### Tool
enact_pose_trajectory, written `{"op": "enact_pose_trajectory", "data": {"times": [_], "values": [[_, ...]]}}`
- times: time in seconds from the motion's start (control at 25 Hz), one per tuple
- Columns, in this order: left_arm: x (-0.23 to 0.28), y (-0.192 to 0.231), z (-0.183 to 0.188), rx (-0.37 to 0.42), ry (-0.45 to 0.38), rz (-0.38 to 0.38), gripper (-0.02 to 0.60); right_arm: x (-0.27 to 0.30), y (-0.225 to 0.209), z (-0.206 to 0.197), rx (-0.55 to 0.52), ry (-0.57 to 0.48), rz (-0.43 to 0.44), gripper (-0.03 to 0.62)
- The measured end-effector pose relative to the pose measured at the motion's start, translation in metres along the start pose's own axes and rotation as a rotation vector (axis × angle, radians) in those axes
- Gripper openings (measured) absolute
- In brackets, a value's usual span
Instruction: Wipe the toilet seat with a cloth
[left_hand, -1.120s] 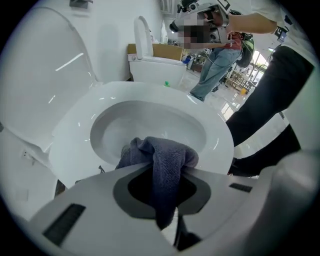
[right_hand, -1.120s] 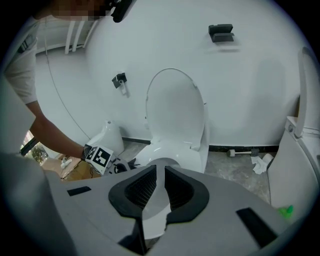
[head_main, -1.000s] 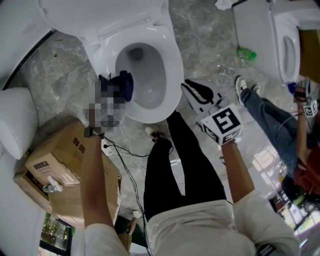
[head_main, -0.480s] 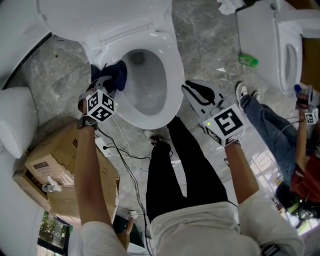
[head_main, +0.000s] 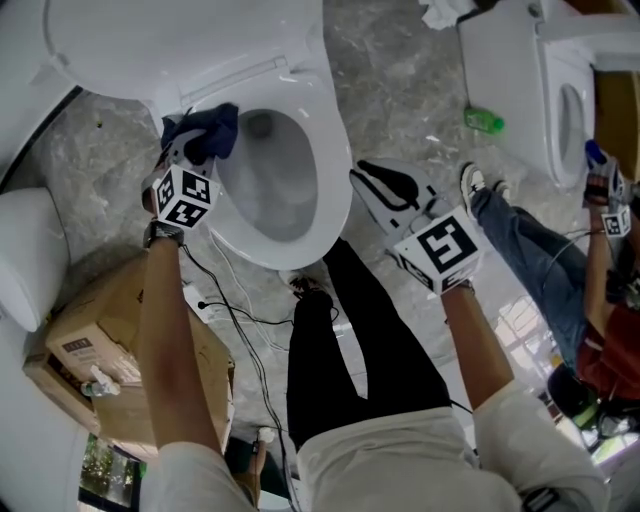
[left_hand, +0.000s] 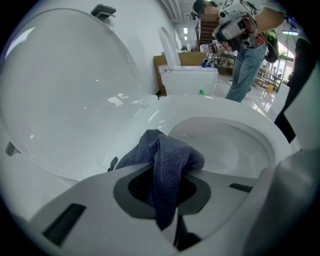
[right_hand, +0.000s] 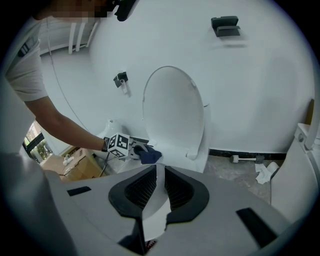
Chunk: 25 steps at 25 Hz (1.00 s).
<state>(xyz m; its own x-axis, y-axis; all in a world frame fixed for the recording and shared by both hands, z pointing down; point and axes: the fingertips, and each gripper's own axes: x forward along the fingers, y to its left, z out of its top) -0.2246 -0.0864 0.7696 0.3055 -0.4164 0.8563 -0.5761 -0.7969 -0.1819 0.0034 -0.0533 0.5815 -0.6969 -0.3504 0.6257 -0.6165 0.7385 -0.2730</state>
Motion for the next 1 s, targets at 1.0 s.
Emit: {"op": "enact_pose_trajectory", "data": {"times": [1.0], "values": [[-0.106,0.034,0.154,-0.343,-0.445,0.135,0.038,-0.080,0.015,0.075,-0.017,-0.156,-0.135,0.071]]}}
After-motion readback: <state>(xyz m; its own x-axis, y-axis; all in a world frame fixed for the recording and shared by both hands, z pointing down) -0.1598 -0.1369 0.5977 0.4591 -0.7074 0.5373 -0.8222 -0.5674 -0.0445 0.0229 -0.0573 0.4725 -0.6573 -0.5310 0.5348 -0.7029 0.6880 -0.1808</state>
